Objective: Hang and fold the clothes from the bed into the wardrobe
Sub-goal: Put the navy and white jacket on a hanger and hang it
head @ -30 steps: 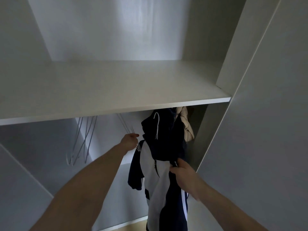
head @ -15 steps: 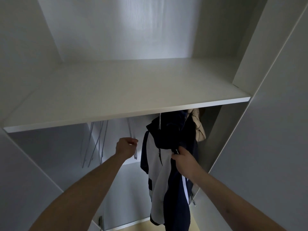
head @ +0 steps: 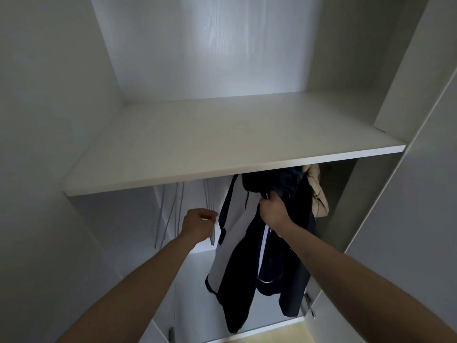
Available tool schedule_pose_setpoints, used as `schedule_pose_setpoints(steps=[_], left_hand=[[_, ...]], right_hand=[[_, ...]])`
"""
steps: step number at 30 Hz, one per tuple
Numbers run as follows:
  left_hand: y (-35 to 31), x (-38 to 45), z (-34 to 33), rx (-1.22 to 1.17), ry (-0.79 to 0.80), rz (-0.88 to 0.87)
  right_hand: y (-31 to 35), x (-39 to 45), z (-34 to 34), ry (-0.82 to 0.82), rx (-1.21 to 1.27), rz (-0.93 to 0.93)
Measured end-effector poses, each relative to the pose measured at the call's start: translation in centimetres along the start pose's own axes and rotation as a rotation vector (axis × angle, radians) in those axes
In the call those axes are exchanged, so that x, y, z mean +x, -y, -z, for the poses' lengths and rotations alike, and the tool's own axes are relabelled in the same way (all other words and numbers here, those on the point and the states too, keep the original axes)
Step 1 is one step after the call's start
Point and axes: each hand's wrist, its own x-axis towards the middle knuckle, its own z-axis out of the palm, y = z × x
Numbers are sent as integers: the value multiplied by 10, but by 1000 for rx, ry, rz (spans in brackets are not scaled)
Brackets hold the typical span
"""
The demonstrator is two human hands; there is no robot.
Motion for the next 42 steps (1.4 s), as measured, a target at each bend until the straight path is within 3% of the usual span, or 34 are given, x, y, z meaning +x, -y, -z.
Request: schedule_pose_setpoints(steps=[9,17,28,31,34,37,39,42], left_hand=[[-2,0,4,-40,44,25],[-3,-3,2,-33,19,10],[-13,-10,-7,-90,-14,46],[-17,-13,-8,-150,-25,90],[-21,-16,-6,-217,-31,149],[-21,-17,-5,-318,-23,214],[-23,-18,-6,-359,-21,236],[-24,-17,-9,-362,-35,253]], right_hand=[[10,47,-1,-107,-260,68],[2,71,-6,-73,-475,15],[-41,76,19,-36,-529,-35],[-46,62,18,-124,-485,67],[-47,43,6,-228,-362,375],[-39,31,-14,-27,-195,451],[-30,30,-32,133,-116,306],[-16,34,-54,355,21,-64]])
